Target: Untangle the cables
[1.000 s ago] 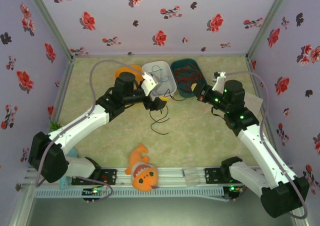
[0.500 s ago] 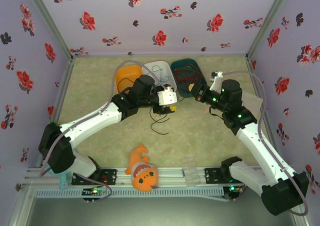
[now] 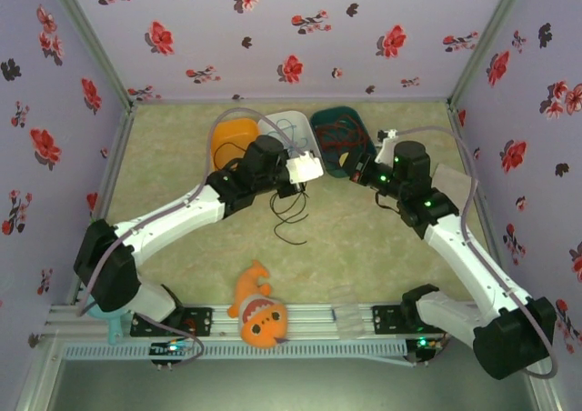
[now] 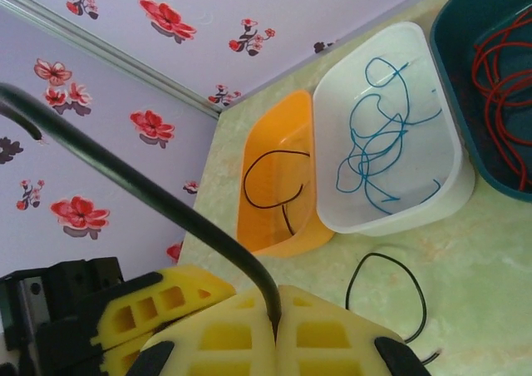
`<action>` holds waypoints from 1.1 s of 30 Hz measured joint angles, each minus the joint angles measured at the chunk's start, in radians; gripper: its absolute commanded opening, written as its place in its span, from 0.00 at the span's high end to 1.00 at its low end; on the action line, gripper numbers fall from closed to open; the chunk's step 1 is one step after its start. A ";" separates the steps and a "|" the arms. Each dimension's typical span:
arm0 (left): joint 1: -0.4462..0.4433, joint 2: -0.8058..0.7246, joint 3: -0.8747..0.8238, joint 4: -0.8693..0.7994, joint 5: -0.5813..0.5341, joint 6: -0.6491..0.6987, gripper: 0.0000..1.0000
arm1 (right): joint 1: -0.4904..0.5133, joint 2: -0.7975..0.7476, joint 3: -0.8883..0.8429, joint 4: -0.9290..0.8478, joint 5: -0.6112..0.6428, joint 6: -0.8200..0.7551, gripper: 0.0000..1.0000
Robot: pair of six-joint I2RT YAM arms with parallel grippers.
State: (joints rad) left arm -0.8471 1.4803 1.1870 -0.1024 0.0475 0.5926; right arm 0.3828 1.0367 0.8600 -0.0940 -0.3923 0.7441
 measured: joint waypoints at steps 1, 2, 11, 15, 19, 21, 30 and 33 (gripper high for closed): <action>0.004 -0.012 -0.012 0.008 -0.011 -0.013 1.00 | 0.002 0.006 0.003 0.000 -0.001 0.001 0.77; 0.010 -0.027 -0.024 0.015 -0.024 -0.027 1.00 | 0.003 0.011 0.006 0.000 0.000 0.000 0.69; 0.151 -0.152 -0.110 0.030 -0.100 -0.167 1.00 | 0.004 0.049 0.055 0.003 0.007 -0.002 0.32; 0.239 -0.166 -0.111 0.025 -0.109 -0.245 1.00 | 0.004 0.054 0.057 0.007 0.011 -0.003 0.27; 0.338 -0.163 -0.106 -0.002 -0.117 -0.338 1.00 | 0.010 0.058 0.058 -0.012 0.041 -0.012 0.18; 0.380 -0.146 -0.085 -0.023 -0.119 -0.386 1.00 | 0.021 0.058 0.060 -0.038 0.069 -0.027 0.08; 0.489 0.047 0.005 -0.018 -0.119 -0.515 1.00 | 0.107 0.096 0.121 -0.206 0.237 -0.108 0.01; 0.500 0.126 0.026 -0.004 -0.119 -0.514 1.00 | 0.128 0.114 0.136 -0.249 0.280 -0.119 0.01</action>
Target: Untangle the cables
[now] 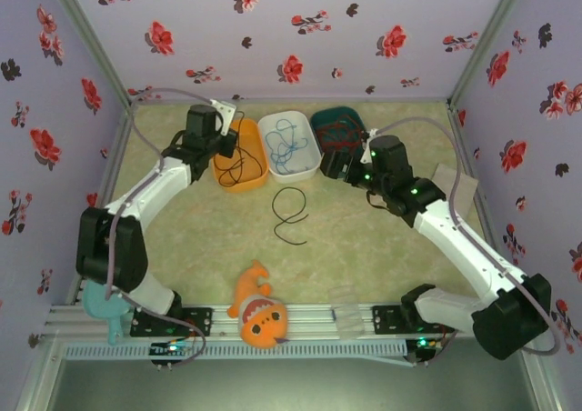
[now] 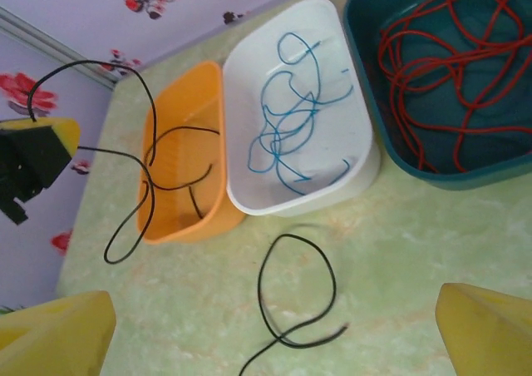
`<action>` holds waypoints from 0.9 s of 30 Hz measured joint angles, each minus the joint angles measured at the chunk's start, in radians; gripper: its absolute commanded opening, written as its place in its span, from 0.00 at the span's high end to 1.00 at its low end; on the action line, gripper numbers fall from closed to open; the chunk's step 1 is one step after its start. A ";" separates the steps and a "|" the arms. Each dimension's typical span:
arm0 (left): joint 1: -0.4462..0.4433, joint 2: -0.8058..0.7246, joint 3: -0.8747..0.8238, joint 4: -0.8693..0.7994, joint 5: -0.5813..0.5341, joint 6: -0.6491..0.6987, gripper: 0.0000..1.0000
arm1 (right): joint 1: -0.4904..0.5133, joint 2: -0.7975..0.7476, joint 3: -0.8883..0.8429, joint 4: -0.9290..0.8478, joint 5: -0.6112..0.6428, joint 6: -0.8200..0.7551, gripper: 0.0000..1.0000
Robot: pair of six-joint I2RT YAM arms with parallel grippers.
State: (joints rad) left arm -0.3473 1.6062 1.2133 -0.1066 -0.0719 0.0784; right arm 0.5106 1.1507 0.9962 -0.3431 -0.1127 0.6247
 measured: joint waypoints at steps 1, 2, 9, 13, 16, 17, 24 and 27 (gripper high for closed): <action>0.002 0.025 0.008 0.005 0.000 0.002 1.00 | 0.005 0.004 0.002 -0.011 0.012 -0.004 0.01; 0.003 0.048 0.016 0.011 0.000 0.003 1.00 | 0.009 0.007 0.004 -0.024 0.023 -0.005 0.01; 0.011 0.141 0.045 0.039 0.000 0.019 1.00 | 0.014 0.010 0.004 -0.070 0.073 -0.009 0.01; 0.013 0.175 0.056 0.034 0.000 0.020 1.00 | 0.014 0.011 0.005 -0.084 0.086 -0.009 0.01; 0.013 0.188 0.056 0.013 0.000 -0.006 1.00 | 0.018 0.020 0.011 -0.098 0.092 -0.009 0.01; 0.013 0.193 0.056 0.008 0.000 -0.019 1.00 | 0.021 0.028 0.016 -0.105 0.095 -0.010 0.01; 0.015 0.242 0.076 -0.048 0.000 -0.066 1.00 | 0.066 0.102 0.072 -0.169 0.144 -0.031 0.01; 0.018 0.274 0.100 -0.071 0.004 -0.074 1.00 | 0.084 0.127 0.093 -0.192 0.167 -0.040 0.01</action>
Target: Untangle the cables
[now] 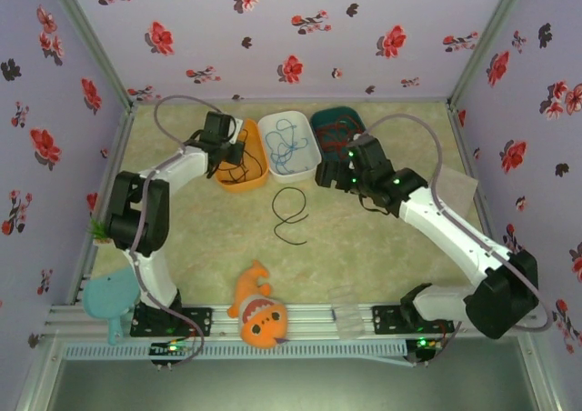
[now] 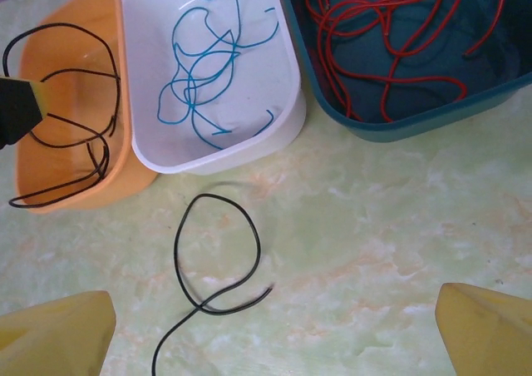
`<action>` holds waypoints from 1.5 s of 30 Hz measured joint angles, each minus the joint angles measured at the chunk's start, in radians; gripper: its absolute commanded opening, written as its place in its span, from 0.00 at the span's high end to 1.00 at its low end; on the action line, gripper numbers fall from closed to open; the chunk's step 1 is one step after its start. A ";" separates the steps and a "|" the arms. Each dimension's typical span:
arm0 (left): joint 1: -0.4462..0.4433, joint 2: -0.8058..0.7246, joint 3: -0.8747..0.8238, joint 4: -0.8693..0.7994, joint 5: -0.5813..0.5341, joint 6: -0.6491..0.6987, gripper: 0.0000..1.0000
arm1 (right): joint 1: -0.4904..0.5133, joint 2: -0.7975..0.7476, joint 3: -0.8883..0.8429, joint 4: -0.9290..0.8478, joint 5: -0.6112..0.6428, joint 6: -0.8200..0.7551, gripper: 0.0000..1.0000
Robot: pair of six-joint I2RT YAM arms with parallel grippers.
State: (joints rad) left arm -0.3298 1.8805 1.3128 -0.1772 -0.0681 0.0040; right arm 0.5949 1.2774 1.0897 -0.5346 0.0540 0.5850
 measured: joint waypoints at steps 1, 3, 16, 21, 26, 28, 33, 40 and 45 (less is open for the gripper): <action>0.003 0.014 0.011 -0.006 0.003 -0.003 1.00 | 0.004 0.007 0.005 -0.006 0.006 -0.003 0.01; 0.010 0.040 0.033 -0.017 0.016 -0.006 1.00 | 0.014 0.023 0.014 -0.020 0.021 -0.006 0.01; 0.034 0.126 0.136 -0.072 0.088 -0.057 0.52 | 0.049 0.108 0.066 -0.076 0.084 -0.011 0.01; 0.034 0.089 0.130 -0.119 0.060 -0.103 0.42 | 0.067 0.143 0.081 -0.094 0.107 -0.012 0.01; 0.034 -0.035 0.124 -0.153 0.018 -0.145 0.27 | 0.084 0.169 0.084 -0.096 0.131 -0.018 0.01; 0.034 -0.083 0.122 -0.153 0.004 -0.160 0.22 | 0.089 0.182 0.084 -0.096 0.134 -0.019 0.03; 0.034 -0.199 0.068 -0.153 -0.023 -0.194 0.03 | 0.101 0.228 0.084 -0.090 0.127 -0.037 0.19; 0.034 -0.364 -0.058 -0.152 -0.046 -0.235 0.00 | 0.105 0.329 0.084 -0.019 0.057 -0.062 0.36; 0.034 -0.517 -0.166 -0.131 -0.056 -0.262 0.00 | 0.107 0.421 0.084 0.035 0.017 -0.091 0.38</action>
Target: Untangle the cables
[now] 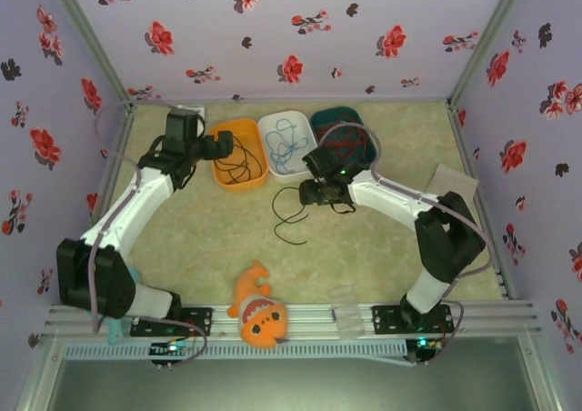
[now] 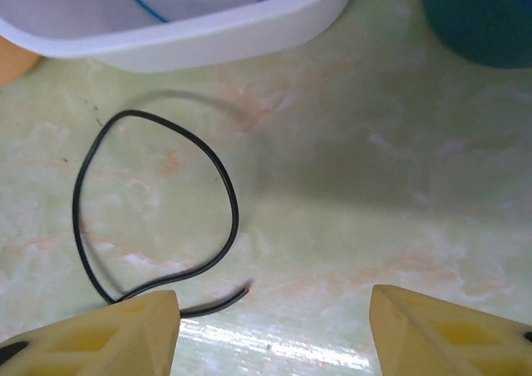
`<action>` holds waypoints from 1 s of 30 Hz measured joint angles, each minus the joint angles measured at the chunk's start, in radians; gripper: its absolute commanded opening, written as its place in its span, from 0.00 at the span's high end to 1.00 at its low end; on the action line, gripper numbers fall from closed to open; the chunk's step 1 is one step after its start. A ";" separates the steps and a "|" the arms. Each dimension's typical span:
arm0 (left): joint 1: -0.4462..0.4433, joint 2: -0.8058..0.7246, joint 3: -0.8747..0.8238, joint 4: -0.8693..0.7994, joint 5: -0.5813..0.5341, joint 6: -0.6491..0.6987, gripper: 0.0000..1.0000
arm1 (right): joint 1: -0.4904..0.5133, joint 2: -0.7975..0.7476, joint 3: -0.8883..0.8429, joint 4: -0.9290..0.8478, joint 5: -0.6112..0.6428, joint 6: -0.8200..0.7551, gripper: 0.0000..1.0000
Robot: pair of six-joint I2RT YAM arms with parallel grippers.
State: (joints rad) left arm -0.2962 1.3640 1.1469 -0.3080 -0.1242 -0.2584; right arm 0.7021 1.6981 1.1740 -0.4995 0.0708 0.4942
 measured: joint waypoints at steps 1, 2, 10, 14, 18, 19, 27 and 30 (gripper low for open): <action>0.000 -0.029 -0.022 0.007 -0.002 -0.004 0.00 | 0.000 0.017 0.000 0.010 -0.003 -0.007 0.38; 0.000 -0.059 -0.043 0.010 -0.004 -0.009 0.00 | 0.001 0.032 0.000 0.019 -0.005 -0.017 0.38; 0.000 -0.206 -0.157 0.028 -0.008 -0.043 0.00 | 0.003 0.131 0.007 0.083 -0.010 -0.073 0.40; 0.000 -0.250 -0.186 0.029 -0.008 -0.048 0.00 | 0.003 0.176 0.017 0.113 -0.011 -0.082 0.42; 0.002 -0.277 -0.208 0.032 -0.009 -0.051 0.00 | 0.003 0.205 0.023 0.141 -0.003 -0.084 0.44; 0.002 -0.281 -0.214 0.034 -0.010 -0.053 0.00 | 0.003 0.210 0.023 0.148 0.000 -0.084 0.45; 0.002 -0.301 -0.248 0.042 -0.015 -0.062 0.00 | 0.003 0.228 0.023 0.175 0.027 -0.092 0.58; 0.002 -0.305 -0.248 0.046 -0.015 -0.062 0.00 | 0.003 0.230 0.023 0.174 0.046 -0.094 0.73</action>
State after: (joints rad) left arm -0.2939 1.0588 0.8993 -0.2623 -0.1390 -0.3202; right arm 0.7052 1.9285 1.1973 -0.3256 0.1169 0.4004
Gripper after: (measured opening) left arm 0.996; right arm 0.361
